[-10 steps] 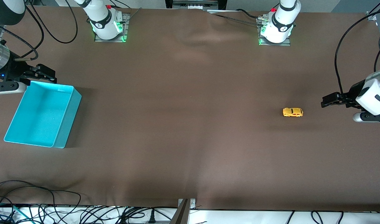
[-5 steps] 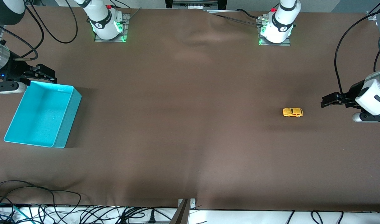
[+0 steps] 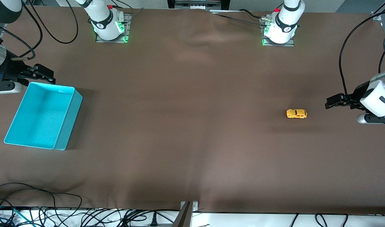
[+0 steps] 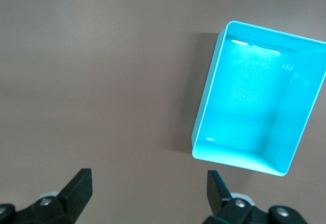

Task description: Wind up and store yellow beetle car

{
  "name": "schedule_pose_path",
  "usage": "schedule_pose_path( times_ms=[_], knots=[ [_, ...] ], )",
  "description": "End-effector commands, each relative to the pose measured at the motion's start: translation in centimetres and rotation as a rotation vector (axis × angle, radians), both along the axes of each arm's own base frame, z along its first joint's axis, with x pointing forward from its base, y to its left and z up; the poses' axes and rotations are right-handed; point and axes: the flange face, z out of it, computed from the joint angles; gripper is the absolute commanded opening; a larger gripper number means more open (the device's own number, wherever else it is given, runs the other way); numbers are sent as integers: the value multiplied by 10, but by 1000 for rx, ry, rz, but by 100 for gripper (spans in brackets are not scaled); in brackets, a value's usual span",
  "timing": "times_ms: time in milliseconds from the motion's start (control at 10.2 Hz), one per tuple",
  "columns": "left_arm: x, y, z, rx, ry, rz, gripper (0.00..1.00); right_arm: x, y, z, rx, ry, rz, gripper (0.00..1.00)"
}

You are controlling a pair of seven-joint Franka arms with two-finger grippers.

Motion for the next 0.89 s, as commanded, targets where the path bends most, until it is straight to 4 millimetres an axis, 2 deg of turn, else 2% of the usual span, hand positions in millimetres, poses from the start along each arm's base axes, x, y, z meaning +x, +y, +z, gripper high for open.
schedule_pose_path(
  times_ms=[0,98,197,787],
  knots=[
    [-3,6,1,-22,-9,-26,100,-7,-2,20,58,-22,-16,100],
    [-2,7,0,-21,-8,-26,100,-8,5,20,52,-25,-12,100],
    [-3,6,0,-22,-6,-26,100,-5,6,13,44,-15,-11,100],
    [0,8,-8,-22,6,-24,100,-4,8,9,42,-6,-5,100]
  ],
)
